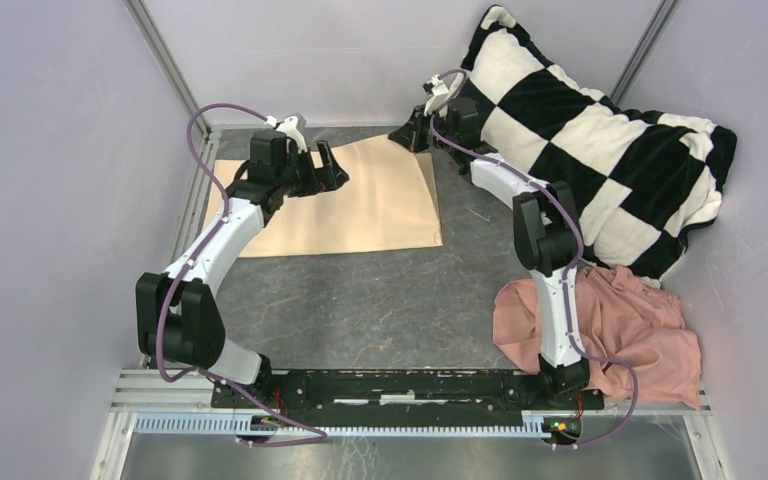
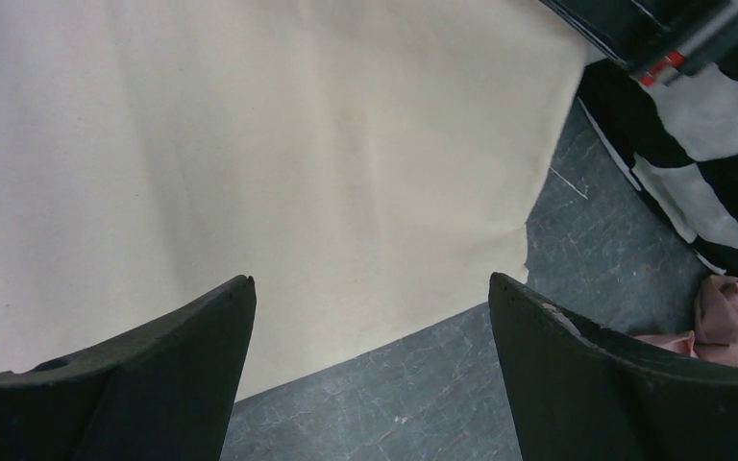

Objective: Open and lay out the surgical kit
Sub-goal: Open the surgical kit at the center of the board.

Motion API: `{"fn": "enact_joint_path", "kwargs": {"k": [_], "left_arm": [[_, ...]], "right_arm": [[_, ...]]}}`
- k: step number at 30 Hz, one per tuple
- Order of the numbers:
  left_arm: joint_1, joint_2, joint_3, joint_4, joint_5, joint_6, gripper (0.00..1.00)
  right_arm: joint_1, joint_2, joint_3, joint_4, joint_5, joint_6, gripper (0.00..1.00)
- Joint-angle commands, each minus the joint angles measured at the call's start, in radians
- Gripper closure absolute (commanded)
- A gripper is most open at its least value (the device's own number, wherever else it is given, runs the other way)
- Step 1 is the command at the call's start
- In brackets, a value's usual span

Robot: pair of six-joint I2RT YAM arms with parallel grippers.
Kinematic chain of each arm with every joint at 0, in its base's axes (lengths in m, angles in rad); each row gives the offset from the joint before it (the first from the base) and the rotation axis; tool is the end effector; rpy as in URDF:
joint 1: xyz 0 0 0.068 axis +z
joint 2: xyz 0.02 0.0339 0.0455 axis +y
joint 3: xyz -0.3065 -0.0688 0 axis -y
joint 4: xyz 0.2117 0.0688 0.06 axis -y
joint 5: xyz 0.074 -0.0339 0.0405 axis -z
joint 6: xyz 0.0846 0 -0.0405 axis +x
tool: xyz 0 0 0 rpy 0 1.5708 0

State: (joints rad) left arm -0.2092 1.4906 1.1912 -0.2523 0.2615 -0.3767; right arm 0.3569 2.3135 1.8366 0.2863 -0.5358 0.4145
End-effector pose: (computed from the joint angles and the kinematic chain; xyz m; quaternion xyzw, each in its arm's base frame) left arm 0.3359 -0.0937 0.3323 -0.0090 0.8678 -0.2486 0.4301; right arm 0.5349 0.2455 0.2676 -0.1470 0.7482 0.4201 0.4920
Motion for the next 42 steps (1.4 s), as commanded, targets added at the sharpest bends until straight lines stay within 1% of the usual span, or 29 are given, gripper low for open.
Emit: {"fn": "enact_joint_path", "kwargs": {"k": [1,4,6,9,11,13,15,17,19,24,26,27,31,34,36,39,42], "left_arm": [[-0.002,-0.065,0.003,0.015,-0.072,0.028,0.04],[-0.001,-0.087,0.008,0.008,-0.112,0.031,0.04],[-0.001,-0.107,0.009,0.0,-0.164,0.006,0.04],[0.0,-0.12,0.023,-0.073,-0.282,-0.118,0.04],[0.007,-0.116,0.029,-0.128,-0.292,-0.211,0.05],[0.021,-0.104,0.033,-0.179,-0.255,-0.317,0.04],[0.056,-0.088,0.026,-0.197,-0.152,-0.427,0.04],[0.088,-0.069,0.008,-0.163,-0.061,-0.54,0.02],[0.112,-0.033,-0.005,-0.123,0.002,-0.623,0.0],[0.124,0.095,-0.005,-0.056,0.128,-0.759,0.0],[0.124,0.127,-0.026,-0.057,0.151,-0.786,0.0],[0.125,0.126,-0.046,-0.058,0.13,-0.792,0.0],[0.13,0.053,-0.144,-0.057,-0.065,-0.789,0.0],[0.16,0.025,-0.166,-0.042,-0.117,-0.764,0.0],[0.201,0.033,-0.162,-0.035,-0.11,-0.738,0.0],[0.296,0.071,-0.157,0.003,-0.048,-0.724,0.0],[0.349,0.126,-0.132,0.055,-0.008,-0.711,0.01]], "right_arm": [[0.036,-0.145,-0.11,0.052,-0.151,-0.099,1.0],[0.062,-0.206,-0.186,0.045,-0.202,-0.156,1.0],[0.083,-0.248,-0.24,0.059,-0.256,-0.182,1.0],[0.115,-0.314,-0.334,0.059,-0.286,-0.221,1.0],[0.134,-0.37,-0.408,0.084,-0.31,-0.241,1.0],[0.149,-0.417,-0.479,0.087,-0.328,-0.278,1.0],[0.159,-0.465,-0.558,0.119,-0.327,-0.29,1.0],[0.16,-0.502,-0.643,0.187,-0.338,-0.264,1.0],[0.16,-0.528,-0.693,0.237,-0.345,-0.242,1.0],[0.162,-0.551,-0.749,0.31,-0.356,-0.186,1.0],[0.161,-0.558,-0.759,0.325,-0.343,-0.177,1.0],[0.161,-0.559,-0.759,0.328,-0.345,-0.175,1.0],[0.161,-0.547,-0.736,0.311,-0.349,-0.181,1.0],[0.161,-0.545,-0.729,0.304,-0.352,-0.185,1.0],[0.162,-0.546,-0.727,0.295,-0.352,-0.193,1.0],[0.16,-0.546,-0.73,0.293,-0.355,-0.194,1.0],[0.16,-0.545,-0.736,0.299,-0.357,-0.194,1.0]]}}
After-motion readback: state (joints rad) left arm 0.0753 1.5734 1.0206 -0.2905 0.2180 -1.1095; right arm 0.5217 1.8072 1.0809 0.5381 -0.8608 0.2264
